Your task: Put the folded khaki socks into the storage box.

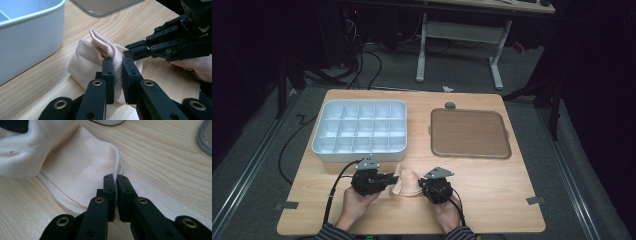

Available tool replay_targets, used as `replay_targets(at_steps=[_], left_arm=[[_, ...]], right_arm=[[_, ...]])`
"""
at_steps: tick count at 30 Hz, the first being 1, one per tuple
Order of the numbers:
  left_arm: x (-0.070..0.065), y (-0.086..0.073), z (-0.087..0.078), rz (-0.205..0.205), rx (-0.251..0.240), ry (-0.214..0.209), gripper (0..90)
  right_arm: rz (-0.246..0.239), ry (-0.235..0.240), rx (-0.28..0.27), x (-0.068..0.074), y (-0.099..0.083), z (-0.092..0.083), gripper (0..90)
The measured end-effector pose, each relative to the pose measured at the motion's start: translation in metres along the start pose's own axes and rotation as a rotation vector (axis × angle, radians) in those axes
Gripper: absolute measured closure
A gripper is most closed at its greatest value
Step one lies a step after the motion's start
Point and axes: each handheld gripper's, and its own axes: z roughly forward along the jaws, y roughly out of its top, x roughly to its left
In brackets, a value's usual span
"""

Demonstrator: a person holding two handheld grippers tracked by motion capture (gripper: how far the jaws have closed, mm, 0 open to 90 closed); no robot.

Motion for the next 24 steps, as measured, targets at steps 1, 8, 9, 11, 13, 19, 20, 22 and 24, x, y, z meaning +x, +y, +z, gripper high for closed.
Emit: replay_targets(at_steps=[1, 8, 9, 11, 13, 19, 20, 22, 24], left_arm=[[-0.001, 0.001, 0.001, 0.003, 0.006, -0.001, 82.0], [-0.003, 0.004, 0.013, 0.013, 0.032, 0.007, 81.7], [-0.003, 0.004, 0.014, 0.011, 0.035, 0.008, 81.6], [-0.004, 0.005, 0.017, 0.011, 0.041, 0.013, 81.4], [-0.004, 0.005, 0.019, 0.014, 0.043, 0.016, 81.4], [-0.006, 0.005, 0.024, 0.019, 0.051, 0.014, 81.1], [-0.006, 0.005, 0.025, 0.020, 0.054, 0.013, 81.2], [-0.007, 0.005, 0.028, 0.021, 0.056, 0.014, 81.1], [-0.007, 0.005, 0.031, 0.025, 0.064, 0.017, 81.0]], right_arm=[[-0.004, 0.002, 0.000, 0.000, 0.000, 0.000, 86.3], [-0.007, 0.009, -0.002, -0.001, 0.000, 0.001, 86.2], [-0.004, 0.010, -0.001, -0.001, 0.000, 0.001, 86.2], [-0.005, 0.009, 0.003, -0.001, 0.000, 0.001, 86.3], [-0.007, 0.008, 0.004, -0.001, 0.000, 0.001, 86.3], [-0.015, 0.009, 0.005, -0.002, 0.000, 0.002, 86.4], [-0.016, 0.007, 0.006, -0.001, 0.000, 0.002, 86.4], [-0.020, 0.005, 0.007, -0.001, 0.000, 0.002, 86.4], [-0.023, 0.001, 0.004, -0.001, 0.000, 0.003, 86.4]])
